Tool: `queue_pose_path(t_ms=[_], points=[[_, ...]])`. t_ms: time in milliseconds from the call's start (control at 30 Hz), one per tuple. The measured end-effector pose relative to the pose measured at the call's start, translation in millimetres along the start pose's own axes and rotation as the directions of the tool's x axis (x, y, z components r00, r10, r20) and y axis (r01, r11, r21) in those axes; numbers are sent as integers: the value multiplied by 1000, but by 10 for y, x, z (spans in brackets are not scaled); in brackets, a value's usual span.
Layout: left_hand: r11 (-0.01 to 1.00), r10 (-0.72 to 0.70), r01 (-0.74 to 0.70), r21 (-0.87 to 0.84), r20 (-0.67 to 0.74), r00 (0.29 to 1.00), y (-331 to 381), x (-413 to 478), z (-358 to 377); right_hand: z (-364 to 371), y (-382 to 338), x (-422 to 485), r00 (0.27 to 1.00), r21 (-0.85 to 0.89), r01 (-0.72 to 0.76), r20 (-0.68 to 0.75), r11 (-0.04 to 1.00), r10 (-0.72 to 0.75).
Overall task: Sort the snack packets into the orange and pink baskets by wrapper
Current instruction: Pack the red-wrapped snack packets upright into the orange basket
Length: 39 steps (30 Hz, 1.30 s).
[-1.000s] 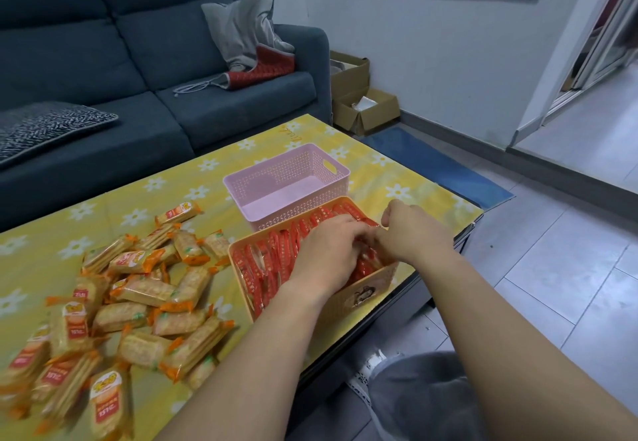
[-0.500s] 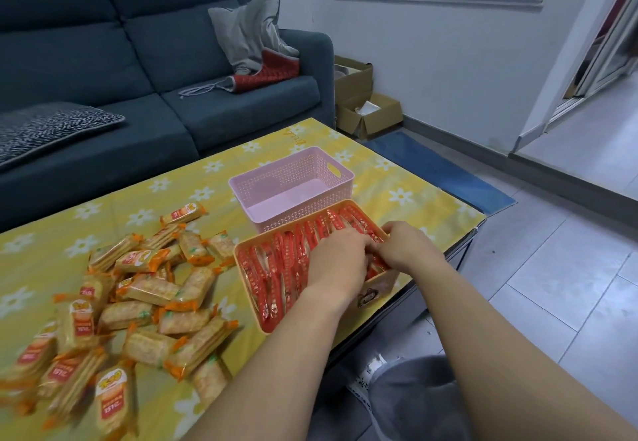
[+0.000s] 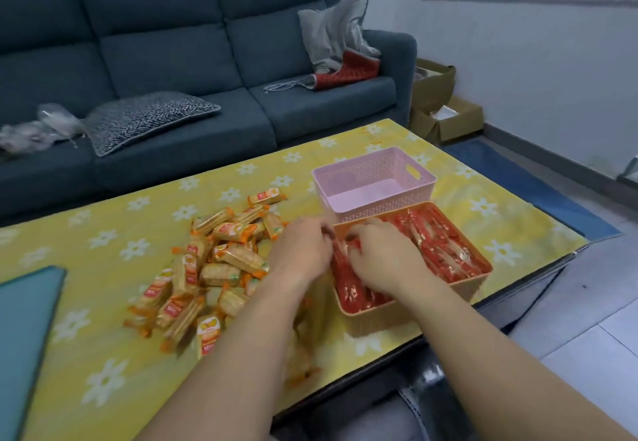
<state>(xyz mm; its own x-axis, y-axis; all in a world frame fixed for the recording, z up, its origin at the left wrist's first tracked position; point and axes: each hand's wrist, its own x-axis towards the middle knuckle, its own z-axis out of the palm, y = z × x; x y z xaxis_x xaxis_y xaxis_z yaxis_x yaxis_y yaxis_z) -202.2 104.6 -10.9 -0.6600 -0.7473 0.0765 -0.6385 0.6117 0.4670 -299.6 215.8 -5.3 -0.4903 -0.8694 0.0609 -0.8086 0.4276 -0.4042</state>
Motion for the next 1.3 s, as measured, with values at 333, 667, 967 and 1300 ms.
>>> queue_pose_path(t_ms=[333,667,967,1300], points=[[914,-187,113,389,158,969,-1992,-250,-532,940,-1264,775,943,-44,271,213,962,-256],[914,-317,280,293,85,945,-2956,-77,-700,1431,-1266,1730,932,-335,202,354,920,-76],[871,-206,194,-451,23,978,-1228,-285,-499,450,-920,1172,995,-56,94,-20,994,-95],[763,-221,424,-487,421,880,-73,-263,517,-238,1132,176,659,-66,-752,-92,656,746]])
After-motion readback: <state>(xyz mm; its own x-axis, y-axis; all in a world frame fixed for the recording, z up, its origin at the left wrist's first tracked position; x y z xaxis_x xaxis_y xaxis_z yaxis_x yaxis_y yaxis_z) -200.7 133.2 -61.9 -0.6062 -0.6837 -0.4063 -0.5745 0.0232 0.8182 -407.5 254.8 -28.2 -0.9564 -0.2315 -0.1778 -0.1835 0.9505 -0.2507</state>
